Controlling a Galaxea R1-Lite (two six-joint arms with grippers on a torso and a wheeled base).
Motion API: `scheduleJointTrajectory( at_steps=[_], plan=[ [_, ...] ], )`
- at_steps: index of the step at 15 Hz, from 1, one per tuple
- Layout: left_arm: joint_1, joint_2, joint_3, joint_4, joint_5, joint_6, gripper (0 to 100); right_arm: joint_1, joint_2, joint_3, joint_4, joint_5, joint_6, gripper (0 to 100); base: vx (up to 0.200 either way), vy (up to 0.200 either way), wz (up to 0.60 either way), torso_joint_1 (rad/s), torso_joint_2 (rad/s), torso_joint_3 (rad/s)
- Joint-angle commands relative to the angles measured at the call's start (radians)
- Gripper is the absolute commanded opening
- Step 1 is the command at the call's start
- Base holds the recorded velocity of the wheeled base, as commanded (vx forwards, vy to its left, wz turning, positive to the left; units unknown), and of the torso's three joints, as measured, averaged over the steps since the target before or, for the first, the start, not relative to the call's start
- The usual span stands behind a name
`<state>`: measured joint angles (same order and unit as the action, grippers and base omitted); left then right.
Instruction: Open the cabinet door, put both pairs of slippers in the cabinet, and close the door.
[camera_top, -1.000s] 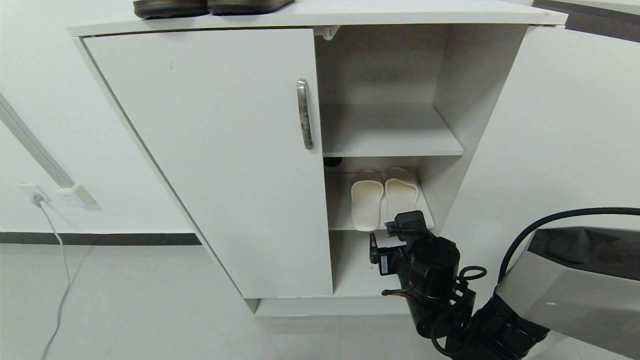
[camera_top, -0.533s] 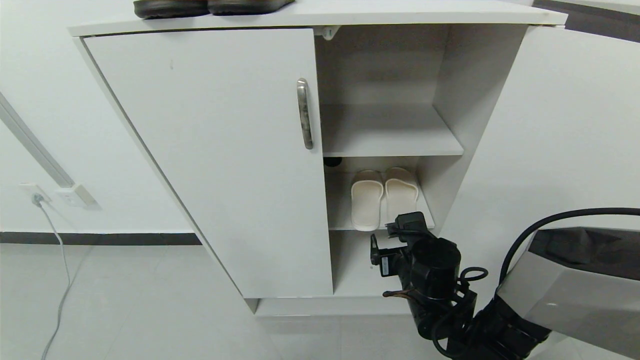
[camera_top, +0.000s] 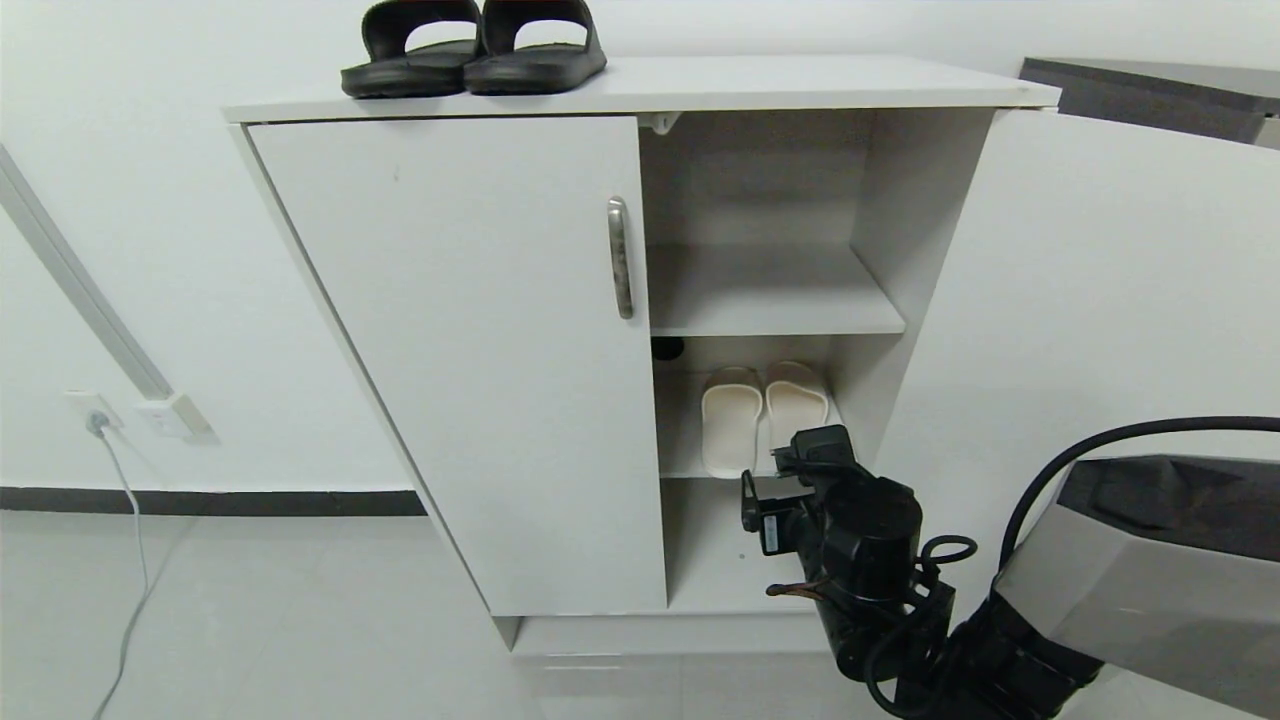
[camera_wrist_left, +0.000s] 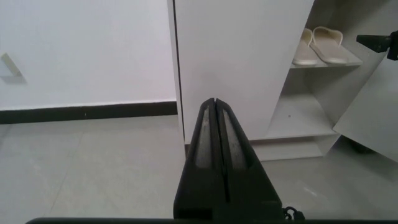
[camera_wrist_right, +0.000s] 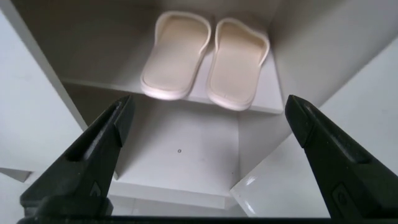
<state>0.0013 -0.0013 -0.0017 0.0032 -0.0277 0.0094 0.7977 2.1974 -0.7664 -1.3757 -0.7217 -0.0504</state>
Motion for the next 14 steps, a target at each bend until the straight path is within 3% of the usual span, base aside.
scheduleJointTrajectory(
  at_steps=[1,6,14],
  plan=[
    [0.0,0.001,0.0,0.0,0.0,0.0,0,0.0,-0.001,0.001,0.0,-0.001,0.0,100,0.0,0.0,0.0,0.002,0.0,0.207],
    [0.0,0.001,0.0,-0.002,0.002,-0.002,0,0.0,-0.001,0.001,-0.002,-0.01,0.0,100,0.0,0.0,0.0,0.004,0.0,0.125],
    [0.0,0.001,0.0,-0.002,0.002,-0.003,0,-0.002,0.004,0.001,0.0,-0.013,0.0,100,0.0,0.0,0.0,0.0,0.0,0.0]
  ],
)
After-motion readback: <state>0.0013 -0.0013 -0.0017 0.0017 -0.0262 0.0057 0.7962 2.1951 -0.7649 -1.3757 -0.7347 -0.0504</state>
